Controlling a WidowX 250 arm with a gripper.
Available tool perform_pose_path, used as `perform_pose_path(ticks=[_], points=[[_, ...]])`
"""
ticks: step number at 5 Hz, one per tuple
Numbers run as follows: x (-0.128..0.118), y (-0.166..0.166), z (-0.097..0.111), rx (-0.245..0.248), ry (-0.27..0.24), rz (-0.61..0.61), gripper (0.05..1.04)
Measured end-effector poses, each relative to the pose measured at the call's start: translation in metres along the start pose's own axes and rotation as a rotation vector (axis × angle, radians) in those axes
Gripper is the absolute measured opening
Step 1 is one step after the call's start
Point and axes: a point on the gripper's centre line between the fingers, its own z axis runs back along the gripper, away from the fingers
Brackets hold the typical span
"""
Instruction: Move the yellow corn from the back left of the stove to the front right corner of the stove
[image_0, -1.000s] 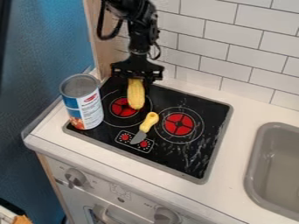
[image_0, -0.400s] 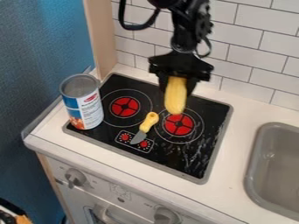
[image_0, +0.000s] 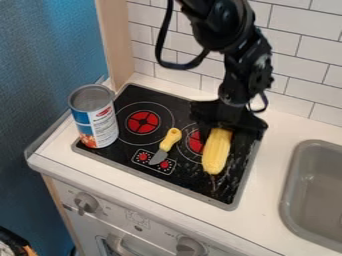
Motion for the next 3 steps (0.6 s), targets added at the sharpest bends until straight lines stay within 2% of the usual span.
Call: perform_pose_path(ticks=[1, 2, 3], points=[[-0.014, -0.016, -0.002, -0.019, -0.004, -0.061, 0.641], [-0.017, -0.018, -0.008, -0.029, -0.013, -0.062, 0.641], [-0.021, -0.016, -0.021, -0.001, 0.011, -0.073, 0.641]])
